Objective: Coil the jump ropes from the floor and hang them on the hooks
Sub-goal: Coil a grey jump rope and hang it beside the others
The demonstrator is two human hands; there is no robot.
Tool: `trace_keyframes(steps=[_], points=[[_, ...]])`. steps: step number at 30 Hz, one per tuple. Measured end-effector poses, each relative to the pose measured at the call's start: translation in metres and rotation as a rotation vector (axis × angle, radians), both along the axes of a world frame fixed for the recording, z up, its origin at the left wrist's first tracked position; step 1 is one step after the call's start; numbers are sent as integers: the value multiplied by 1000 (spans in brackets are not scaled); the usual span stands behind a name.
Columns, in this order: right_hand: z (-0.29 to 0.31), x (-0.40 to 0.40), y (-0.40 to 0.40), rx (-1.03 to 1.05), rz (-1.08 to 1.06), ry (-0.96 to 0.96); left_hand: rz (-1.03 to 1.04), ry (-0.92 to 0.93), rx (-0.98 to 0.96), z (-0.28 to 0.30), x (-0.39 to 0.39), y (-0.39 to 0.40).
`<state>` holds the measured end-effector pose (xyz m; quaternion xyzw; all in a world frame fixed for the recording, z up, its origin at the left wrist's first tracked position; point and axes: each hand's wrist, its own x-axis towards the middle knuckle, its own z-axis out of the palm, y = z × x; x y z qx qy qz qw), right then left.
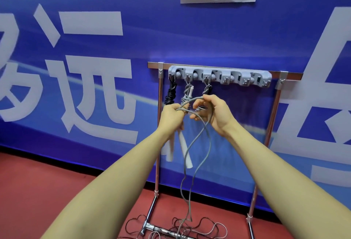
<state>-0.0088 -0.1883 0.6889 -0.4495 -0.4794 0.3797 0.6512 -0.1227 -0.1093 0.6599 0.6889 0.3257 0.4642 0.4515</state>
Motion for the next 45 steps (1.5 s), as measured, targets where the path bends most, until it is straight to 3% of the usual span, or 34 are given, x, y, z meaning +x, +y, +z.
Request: trace_keyframes(steps=[5,8,10,13,16,19,23,27,30,34,38,45], points=[[-7,5,-2,-121,-196,-201,182,250,223,-1,2,6],[-14,7,2,-35,-304,-509,202,315,252,0,3,10],[-20,6,4,-53,-288,-662,205,362,294,3,4,12],[-32,0,6,-162,-189,-720,216,421,352,11,3,12],[-37,-5,8,-169,-133,-640,242,474,416,16,1,17],[-33,-8,8,-134,-23,-315,289,552,507,16,-4,21],[-19,-10,8,-24,-180,-431,284,588,563,2,-14,20],[-10,-15,11,66,-266,-437,270,338,304,-15,-13,14],[-11,-16,11,67,-257,-399,139,126,109,-19,-8,7],[-15,-10,10,79,-254,-284,76,-6,7,-18,-3,2],[-15,-2,8,97,-260,-202,73,26,-21,-23,4,1],[-23,13,2,32,-303,-190,185,319,197,-28,12,3]])
